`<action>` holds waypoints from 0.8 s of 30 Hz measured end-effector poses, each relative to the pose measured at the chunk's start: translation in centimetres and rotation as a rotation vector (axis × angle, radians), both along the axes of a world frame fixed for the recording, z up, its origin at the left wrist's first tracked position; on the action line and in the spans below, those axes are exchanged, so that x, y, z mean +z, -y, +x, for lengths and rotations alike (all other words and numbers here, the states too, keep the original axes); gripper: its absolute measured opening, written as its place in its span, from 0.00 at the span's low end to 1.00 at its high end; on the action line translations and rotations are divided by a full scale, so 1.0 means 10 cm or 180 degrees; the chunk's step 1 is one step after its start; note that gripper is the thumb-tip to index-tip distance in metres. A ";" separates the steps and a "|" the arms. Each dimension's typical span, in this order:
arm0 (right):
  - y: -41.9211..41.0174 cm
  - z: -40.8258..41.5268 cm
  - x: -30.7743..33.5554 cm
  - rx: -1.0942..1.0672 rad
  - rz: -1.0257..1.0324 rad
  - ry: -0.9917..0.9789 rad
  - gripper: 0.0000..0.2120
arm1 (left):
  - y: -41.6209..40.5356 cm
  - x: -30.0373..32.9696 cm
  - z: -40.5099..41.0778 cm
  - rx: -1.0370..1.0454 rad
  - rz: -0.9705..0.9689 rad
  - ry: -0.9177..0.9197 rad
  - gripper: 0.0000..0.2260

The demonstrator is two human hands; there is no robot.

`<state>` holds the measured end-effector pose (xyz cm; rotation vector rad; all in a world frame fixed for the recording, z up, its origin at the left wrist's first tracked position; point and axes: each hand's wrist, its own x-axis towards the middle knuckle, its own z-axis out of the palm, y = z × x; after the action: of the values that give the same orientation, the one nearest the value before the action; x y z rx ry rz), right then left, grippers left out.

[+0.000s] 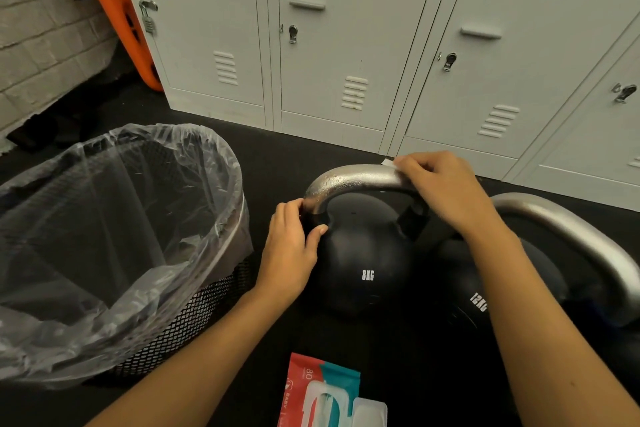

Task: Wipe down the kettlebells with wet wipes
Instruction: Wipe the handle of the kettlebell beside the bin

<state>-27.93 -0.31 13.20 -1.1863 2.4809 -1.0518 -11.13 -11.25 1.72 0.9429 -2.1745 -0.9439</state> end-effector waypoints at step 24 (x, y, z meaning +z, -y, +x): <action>0.28 0.12 0.02 0.0549 -0.0206 0.0261 0.08 | 0.54 1.33 -0.87 -0.1023 0.0954 0.0732 0.09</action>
<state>-26.69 -3.10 13.42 -1.3208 2.2529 -1.1166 -19.84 -16.63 14.98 0.8867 -2.4738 -1.4058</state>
